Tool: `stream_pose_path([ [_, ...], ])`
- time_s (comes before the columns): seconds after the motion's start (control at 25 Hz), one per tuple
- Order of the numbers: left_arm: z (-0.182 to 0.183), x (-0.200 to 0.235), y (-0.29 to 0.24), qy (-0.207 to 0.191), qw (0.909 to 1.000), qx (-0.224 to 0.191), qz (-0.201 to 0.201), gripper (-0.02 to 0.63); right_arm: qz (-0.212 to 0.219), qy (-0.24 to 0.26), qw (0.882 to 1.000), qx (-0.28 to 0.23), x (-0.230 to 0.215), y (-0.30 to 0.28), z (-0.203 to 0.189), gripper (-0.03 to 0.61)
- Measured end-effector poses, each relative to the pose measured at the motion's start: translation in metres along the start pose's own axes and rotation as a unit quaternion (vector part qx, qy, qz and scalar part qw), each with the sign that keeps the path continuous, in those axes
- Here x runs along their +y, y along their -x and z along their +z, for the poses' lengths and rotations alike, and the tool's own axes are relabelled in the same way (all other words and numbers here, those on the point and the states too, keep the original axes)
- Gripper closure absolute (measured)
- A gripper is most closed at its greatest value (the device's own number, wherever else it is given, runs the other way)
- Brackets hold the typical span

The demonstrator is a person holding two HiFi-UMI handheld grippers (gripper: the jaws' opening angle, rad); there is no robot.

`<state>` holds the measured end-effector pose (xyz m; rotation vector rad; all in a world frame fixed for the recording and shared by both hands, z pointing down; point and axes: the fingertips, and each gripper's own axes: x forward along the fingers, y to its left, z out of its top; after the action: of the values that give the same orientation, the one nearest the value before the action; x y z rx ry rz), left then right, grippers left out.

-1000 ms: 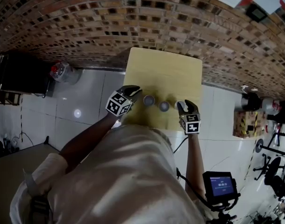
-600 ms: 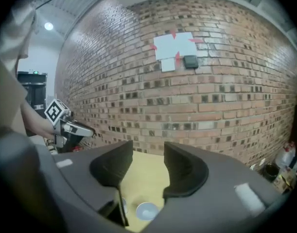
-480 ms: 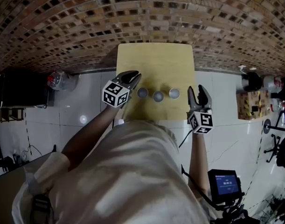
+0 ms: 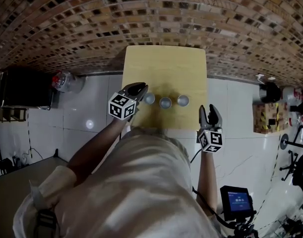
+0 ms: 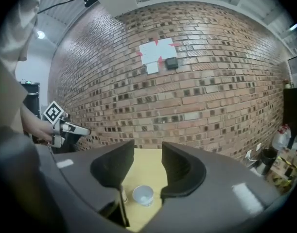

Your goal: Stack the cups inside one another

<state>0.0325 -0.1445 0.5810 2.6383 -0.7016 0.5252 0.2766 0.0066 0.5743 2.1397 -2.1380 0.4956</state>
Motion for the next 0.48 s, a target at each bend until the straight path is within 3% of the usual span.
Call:
stream_pose_path([
  [0.24, -0.031, -0.009, 0.006, -0.016, 0.9992, 0.034, 0.015, 0.499, 0.03, 0.016, 0.999, 0.029, 0.014, -0.002, -0.022, 0.411],
  [0.36, -0.043, -0.01, 0.013, -0.01, 0.9987, 0.041, 0.027, 0.485, 0.053, 0.069, 0.993, 0.077, 0.023, -0.013, -0.04, 0.442],
  [0.4, -0.045, -0.009, 0.015, -0.008, 0.9987, 0.04, 0.032, 0.485, 0.064, 0.109, 0.986, 0.106, 0.028, -0.019, -0.052, 0.463],
  [0.48, -0.048, -0.008, 0.021, -0.007, 0.9985, 0.038, 0.04, 0.486, 0.092, 0.212, 0.958, 0.171, 0.039, -0.031, -0.082, 0.474],
])
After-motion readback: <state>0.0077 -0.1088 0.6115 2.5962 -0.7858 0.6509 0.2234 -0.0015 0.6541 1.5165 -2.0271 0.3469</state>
